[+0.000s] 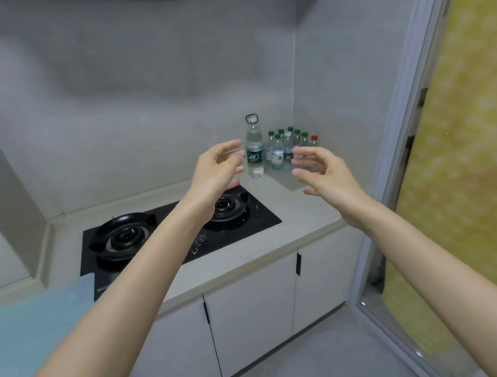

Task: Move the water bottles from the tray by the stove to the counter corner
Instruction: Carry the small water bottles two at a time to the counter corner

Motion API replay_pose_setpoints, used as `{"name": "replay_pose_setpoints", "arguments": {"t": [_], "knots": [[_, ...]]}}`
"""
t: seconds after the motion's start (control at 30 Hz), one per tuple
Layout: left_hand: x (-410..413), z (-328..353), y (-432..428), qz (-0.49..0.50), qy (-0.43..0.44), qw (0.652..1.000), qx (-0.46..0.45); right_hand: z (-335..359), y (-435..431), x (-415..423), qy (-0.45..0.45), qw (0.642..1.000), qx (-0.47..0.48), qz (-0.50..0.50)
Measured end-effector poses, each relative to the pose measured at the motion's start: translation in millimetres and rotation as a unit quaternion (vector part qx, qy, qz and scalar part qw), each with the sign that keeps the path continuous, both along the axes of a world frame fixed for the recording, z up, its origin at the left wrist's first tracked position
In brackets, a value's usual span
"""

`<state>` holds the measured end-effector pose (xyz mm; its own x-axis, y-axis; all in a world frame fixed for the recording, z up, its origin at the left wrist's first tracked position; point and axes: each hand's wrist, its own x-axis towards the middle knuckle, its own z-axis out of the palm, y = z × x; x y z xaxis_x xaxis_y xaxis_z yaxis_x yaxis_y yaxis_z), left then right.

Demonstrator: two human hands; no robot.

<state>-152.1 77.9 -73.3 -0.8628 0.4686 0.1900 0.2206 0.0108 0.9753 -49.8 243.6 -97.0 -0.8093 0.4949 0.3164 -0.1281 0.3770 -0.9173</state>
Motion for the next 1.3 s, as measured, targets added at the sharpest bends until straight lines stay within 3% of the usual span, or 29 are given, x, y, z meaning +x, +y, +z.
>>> {"name": "replay_pose_setpoints", "arguments": {"t": [0.4, 0.67, 1.07, 1.3], "knots": [[-114.4, -18.2, 163.1, -0.030, -0.020, 0.999, -0.004, -25.8, 165.1, -105.9, 0.005, 0.999, -0.016, -0.029], [-190.9, -35.5, 294.6, 0.002, -0.021, 0.999, -0.028, -42.1, 303.4, -186.7, -0.033, 0.999, 0.003, -0.002], [-307.9, -83.4, 413.4, 0.034, -0.082, 0.994, -0.056, -70.9, 448.9, -315.7, -0.067, 0.998, -0.001, 0.006], [-378.8, -133.9, 469.6, 0.047, -0.029, 0.993, -0.103, -101.8, 500.9, -390.5, -0.103, 0.994, 0.005, -0.019]]}}
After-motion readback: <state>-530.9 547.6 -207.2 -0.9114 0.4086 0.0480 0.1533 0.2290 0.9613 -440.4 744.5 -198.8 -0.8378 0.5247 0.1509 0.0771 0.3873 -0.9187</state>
